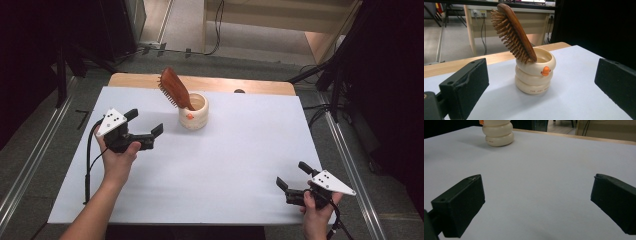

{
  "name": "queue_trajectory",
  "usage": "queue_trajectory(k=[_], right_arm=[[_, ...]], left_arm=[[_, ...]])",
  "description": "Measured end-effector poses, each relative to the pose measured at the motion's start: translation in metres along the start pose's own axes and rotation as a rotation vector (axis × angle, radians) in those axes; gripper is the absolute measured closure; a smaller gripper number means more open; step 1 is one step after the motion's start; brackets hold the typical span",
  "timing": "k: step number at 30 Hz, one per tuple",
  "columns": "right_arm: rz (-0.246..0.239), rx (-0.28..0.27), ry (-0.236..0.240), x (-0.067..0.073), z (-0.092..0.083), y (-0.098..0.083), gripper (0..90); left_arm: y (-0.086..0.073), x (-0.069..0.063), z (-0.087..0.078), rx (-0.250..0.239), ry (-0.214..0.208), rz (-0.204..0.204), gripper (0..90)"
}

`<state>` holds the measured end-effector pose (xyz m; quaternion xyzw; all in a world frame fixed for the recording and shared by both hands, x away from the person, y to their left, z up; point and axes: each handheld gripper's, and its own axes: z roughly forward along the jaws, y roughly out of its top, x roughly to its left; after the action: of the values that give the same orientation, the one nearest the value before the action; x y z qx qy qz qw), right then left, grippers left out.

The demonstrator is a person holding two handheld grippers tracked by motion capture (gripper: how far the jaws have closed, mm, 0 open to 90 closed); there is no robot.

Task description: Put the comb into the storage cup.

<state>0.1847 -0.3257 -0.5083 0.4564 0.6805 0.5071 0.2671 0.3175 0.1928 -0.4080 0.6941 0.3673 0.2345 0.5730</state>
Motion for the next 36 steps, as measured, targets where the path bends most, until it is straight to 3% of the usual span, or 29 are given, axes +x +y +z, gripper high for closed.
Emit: queue_trajectory(k=[17, 36], right_arm=[[0.000, 0.006, -0.001, 0.002, 0.001, 0.000, 0.0], [-0.005, 0.006, -0.008, 0.003, 0.001, 0.000, 0.0]], left_arm=[[-0.014, 0.003, -0.041, -0.008, 0.020, 0.014, 0.0], [-0.036, 0.012, -0.073, -0.009, 0.051, 0.020, 0.0]])
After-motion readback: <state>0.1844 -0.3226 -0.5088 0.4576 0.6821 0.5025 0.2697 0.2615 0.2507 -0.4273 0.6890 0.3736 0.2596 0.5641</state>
